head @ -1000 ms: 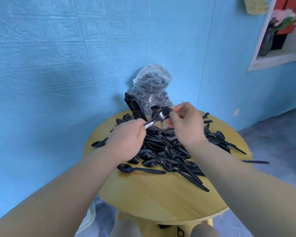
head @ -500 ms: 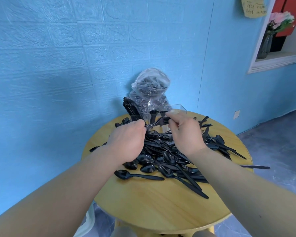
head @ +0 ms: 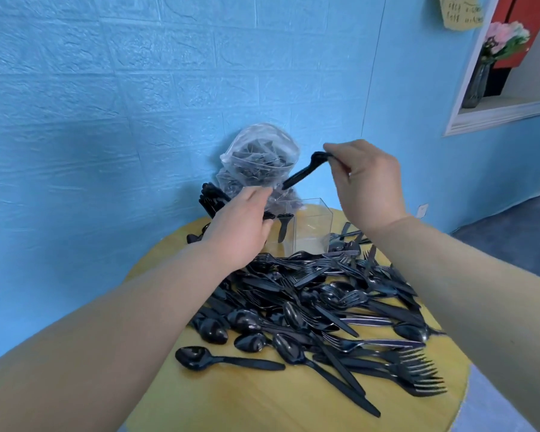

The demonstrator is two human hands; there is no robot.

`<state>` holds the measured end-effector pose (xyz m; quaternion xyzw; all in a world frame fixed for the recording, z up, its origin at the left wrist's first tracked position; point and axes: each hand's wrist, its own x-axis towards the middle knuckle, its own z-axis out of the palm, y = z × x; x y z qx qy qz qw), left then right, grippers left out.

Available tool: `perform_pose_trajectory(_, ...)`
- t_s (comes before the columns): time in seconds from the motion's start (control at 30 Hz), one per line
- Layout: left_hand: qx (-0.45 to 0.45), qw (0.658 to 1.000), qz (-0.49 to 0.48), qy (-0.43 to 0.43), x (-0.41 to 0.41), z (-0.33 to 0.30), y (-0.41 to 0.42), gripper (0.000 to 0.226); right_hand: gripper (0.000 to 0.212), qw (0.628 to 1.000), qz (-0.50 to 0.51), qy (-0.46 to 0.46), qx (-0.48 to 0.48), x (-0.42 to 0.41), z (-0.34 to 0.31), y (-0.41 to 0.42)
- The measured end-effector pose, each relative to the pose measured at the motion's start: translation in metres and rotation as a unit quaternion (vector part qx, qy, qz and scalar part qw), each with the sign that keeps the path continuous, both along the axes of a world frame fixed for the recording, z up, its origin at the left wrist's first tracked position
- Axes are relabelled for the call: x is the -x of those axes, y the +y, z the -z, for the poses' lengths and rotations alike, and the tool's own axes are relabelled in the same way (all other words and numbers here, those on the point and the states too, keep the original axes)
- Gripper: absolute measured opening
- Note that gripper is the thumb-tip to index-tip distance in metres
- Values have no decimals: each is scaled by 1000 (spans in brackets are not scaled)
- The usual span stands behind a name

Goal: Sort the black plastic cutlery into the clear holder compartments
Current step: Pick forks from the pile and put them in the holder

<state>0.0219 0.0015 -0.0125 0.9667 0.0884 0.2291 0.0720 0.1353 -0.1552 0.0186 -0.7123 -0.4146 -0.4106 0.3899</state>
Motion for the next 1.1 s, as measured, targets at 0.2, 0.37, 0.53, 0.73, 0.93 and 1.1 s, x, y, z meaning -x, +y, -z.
perform_pose_trajectory(0.2, 0, 999, -17, 35, -28, 20, 15, 58, 14, 984, -3, -10, 179, -31, 41, 39)
perform_pose_trajectory(0.37, -8, 999, -6, 31, -39, 33, 26, 46, 20, 963, -68, 60, 253, -35, 62, 49)
perform_pose_trajectory(0.53, 27, 999, 21, -21, -44, 40, 30, 38, 36, 946, -72, 96, 303, -39, 67, 50)
perform_pose_trajectory(0.73, 56, 997, 8, -46, -45, 41, 32, 36, 27, 942, -62, 60, 326, -40, 69, 50)
perform_pose_trajectory(0.93, 61, 997, -10, -40, -35, 37, 27, 45, 38, 941, -28, 31, 335, -36, 71, 47)
perform_pose_trajectory(1.1, 60, 997, 16, -52, -12, 31, 12, 46, 38, 955, -31, 20, 294, -18, 63, 25)
